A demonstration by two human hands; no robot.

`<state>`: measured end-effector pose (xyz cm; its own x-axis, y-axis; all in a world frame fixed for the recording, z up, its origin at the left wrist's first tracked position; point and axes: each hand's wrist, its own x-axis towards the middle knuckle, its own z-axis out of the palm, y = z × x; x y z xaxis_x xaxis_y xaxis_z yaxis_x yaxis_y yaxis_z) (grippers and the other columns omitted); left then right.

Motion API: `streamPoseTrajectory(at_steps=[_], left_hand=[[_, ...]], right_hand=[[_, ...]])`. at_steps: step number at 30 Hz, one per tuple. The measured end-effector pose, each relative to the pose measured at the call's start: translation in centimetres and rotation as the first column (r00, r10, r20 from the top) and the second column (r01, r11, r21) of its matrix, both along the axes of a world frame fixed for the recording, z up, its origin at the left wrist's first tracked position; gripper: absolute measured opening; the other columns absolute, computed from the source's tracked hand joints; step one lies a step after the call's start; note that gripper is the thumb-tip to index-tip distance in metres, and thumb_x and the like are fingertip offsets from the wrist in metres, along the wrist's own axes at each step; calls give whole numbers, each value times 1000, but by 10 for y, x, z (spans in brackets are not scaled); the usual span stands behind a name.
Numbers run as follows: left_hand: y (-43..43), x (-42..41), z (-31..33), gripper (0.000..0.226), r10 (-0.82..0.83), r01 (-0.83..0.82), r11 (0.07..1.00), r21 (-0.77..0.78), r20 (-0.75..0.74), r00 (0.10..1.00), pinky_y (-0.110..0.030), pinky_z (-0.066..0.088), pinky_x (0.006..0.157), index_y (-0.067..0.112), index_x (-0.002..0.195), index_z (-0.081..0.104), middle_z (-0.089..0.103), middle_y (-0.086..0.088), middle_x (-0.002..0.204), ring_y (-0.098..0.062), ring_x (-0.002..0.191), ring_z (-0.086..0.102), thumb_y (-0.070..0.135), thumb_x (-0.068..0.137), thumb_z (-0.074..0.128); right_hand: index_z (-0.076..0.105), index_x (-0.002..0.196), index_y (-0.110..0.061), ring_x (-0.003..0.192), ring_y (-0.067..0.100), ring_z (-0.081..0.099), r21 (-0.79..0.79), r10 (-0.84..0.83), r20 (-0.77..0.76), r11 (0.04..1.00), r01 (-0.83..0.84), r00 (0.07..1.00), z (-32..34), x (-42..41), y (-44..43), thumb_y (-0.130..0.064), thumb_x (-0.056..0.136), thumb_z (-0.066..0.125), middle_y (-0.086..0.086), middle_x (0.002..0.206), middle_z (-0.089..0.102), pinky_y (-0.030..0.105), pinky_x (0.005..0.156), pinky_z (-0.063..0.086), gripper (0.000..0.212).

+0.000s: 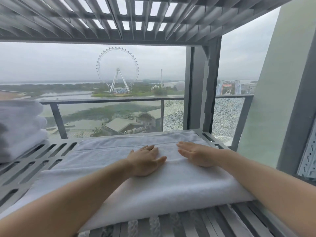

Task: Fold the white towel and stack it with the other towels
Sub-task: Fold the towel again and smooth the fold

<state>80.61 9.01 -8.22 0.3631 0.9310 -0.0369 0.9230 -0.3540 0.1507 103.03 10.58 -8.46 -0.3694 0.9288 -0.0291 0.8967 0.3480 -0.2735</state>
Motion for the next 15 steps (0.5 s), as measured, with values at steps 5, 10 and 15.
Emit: streamPoseTrajectory(at_steps=[5, 10, 15], left_hand=[[2, -30, 4, 49, 37, -59, 983, 175, 124, 992, -39, 31, 108, 19, 129, 44, 39, -2, 142, -20, 133, 33, 51, 92, 38], [-10, -44, 7, 31, -90, 80, 924, 373, 10, 996, -32, 38, 64, 25, 70, 43, 62, -3, 90, -22, 79, 53, 45, 93, 37], [-9, -58, 10, 52, -63, 82, 941, 327, -69, 996, -32, 39, 61, 16, 56, 38, 49, 1, 63, -23, 65, 47, 49, 94, 30]], right_hand=[[38, 139, -18, 139, 11, 22, 96, 108, -86, 990, -100, 990, 7, -35, 8, -44, 98, 29, -4, 151, 30, 30, 113, 15, 49], [52, 64, -17, 63, 14, 46, 270, 264, -142, 938, -219, 954, 5, -66, -1, -42, 94, 43, 1, 68, 52, 33, 60, 34, 39], [28, 50, -18, 46, 14, 27, 254, 254, -107, 942, -221, 961, 7, -65, 2, -51, 91, 43, -3, 47, 30, 33, 50, 25, 54]])
